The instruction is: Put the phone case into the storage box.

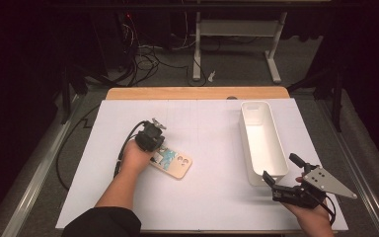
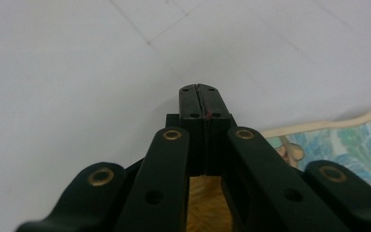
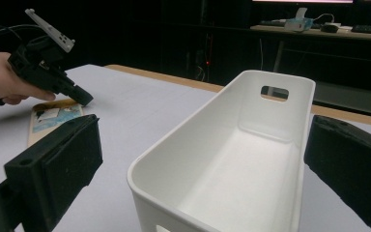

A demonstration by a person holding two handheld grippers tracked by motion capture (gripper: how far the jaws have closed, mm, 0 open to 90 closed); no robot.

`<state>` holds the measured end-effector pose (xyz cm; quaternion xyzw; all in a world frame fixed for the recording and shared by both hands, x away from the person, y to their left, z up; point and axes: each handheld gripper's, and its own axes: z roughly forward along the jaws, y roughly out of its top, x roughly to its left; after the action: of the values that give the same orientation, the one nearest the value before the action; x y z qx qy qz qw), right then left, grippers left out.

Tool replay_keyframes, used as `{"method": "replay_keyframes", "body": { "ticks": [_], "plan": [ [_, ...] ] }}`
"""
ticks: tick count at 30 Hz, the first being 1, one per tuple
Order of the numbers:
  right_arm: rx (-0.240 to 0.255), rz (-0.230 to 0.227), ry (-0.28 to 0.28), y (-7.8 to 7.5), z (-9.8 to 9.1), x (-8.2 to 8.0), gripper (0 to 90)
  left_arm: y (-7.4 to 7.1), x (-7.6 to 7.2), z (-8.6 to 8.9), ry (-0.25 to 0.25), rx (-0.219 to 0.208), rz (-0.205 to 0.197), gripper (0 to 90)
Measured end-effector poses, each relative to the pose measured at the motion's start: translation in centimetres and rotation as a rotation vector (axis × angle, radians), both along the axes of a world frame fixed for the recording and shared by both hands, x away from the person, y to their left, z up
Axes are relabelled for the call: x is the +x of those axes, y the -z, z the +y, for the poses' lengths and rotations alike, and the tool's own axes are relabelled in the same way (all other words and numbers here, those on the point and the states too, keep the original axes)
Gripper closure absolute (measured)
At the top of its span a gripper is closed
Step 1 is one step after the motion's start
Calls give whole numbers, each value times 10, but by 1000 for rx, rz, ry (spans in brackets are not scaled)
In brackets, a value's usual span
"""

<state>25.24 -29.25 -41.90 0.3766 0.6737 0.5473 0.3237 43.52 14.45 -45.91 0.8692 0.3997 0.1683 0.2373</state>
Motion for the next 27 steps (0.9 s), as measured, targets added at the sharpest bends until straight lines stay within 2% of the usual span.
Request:
{"method": "replay_keyframes", "body": {
  "ticks": [8, 11, 15, 18, 27],
  "plan": [
    [-7, 1, -5, 0, 2, 0, 2, 2, -13, 26, 12, -7, 8, 900],
    [-7, 4, -7, 1, 4, 0, 2, 2, -19, 37, 14, -22, 13, 900],
    [-12, 4, -10, 1, 5, 0, 2, 4, -30, 47, 41, -35, 5, 900],
    [-12, 3, -11, 1, 6, -1, 3, 5, -40, 55, 50, -60, 5, 900],
    [-16, 2, -23, 0, 11, -2, 3, 13, -82, 76, 46, -176, -15, 900]
  ]
}}
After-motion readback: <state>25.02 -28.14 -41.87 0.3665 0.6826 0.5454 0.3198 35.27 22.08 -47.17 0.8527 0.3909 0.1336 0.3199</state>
